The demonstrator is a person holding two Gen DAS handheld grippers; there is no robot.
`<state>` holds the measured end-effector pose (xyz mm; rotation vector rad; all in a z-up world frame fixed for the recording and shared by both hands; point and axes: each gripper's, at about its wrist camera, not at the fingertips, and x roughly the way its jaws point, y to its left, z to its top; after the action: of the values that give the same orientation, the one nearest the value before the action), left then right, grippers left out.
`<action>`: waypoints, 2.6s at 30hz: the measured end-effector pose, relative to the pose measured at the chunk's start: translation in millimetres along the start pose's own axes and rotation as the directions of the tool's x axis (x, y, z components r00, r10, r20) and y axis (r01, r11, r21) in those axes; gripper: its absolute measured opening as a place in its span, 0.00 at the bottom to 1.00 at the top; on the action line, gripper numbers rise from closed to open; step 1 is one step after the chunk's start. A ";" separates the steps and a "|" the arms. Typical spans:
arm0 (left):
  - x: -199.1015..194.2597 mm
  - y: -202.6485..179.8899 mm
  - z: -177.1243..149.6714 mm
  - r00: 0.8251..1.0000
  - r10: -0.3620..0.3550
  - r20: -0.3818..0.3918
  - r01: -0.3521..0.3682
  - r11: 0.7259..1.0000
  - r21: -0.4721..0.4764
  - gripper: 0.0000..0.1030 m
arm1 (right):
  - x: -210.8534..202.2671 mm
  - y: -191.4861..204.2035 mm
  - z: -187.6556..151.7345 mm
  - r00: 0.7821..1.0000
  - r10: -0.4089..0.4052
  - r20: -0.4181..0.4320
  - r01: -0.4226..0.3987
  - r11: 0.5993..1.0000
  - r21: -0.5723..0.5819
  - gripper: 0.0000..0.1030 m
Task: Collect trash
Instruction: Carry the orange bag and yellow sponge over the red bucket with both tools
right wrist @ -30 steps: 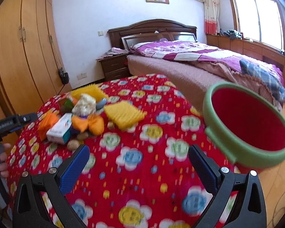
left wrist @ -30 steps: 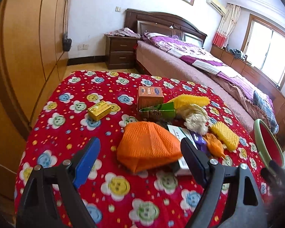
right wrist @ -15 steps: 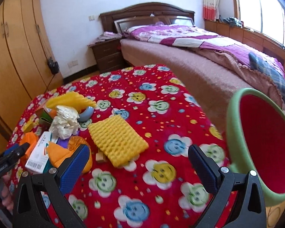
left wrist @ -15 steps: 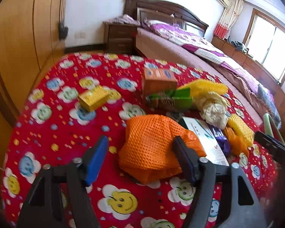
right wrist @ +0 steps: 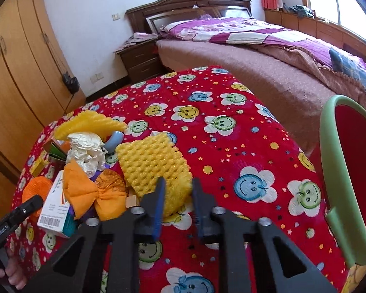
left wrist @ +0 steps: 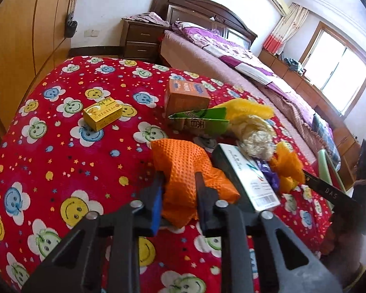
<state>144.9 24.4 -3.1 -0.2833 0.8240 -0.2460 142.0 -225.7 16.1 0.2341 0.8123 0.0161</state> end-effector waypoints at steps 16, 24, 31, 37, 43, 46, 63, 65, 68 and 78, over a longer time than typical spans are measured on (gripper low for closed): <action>-85.6 -41.7 -12.6 0.989 -0.087 0.119 0.083 0.996 0.031 0.17 | -95.8 -8.8 -34.4 0.981 0.104 0.164 -0.113 0.992 0.049 0.10; -111.7 -62.2 -24.9 0.982 -0.134 0.132 0.128 0.990 0.056 0.17 | -136.8 -20.2 -47.6 0.970 0.106 0.220 -0.125 0.989 0.074 0.10; -120.3 -87.5 -26.2 0.976 -0.179 0.125 0.167 0.981 0.101 0.17 | -161.6 -37.0 -51.7 0.959 0.093 0.267 -0.126 0.986 0.108 0.10; -108.4 -126.5 -22.6 0.971 -0.229 0.068 0.215 0.962 0.166 0.17 | -185.9 -63.3 -50.3 0.946 0.048 0.319 -0.101 0.984 0.150 0.10; -84.8 -179.5 -21.6 0.963 -0.270 -0.006 0.262 0.930 0.258 0.17 | -202.6 -100.5 -49.2 0.933 -0.042 0.359 -0.037 0.977 0.210 0.10; -67.4 -205.5 -21.8 0.959 -0.281 -0.050 0.283 0.913 0.295 0.17 | -207.0 -121.7 -50.7 0.924 -0.093 0.370 -0.001 0.969 0.247 0.10; 31.5 -337.4 -37.8 0.926 -0.331 -0.181 0.377 0.828 0.415 0.17 | -182.1 -216.8 -62.2 0.918 -0.240 0.316 0.111 0.920 0.375 0.10; 40.9 -344.5 -41.5 0.925 -0.326 -0.194 0.378 0.823 0.423 0.17 | -177.3 -223.0 -62.9 0.920 -0.243 0.306 0.115 0.917 0.382 0.10; 52.6 -350.8 -46.7 0.925 -0.313 -0.215 0.378 0.822 0.426 0.26 | -170.9 -229.1 -63.6 0.925 -0.238 0.296 0.113 0.916 0.384 0.12; 51.3 -346.0 -51.0 0.929 -0.310 -0.200 0.367 0.832 0.416 0.42 | -158.5 -229.4 -63.6 0.932 -0.207 0.296 0.086 0.923 0.375 0.22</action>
<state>104.1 -323.1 46.9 0.0257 0.8120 -0.7863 -30.4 -452.9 38.6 0.5044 0.4881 -0.3117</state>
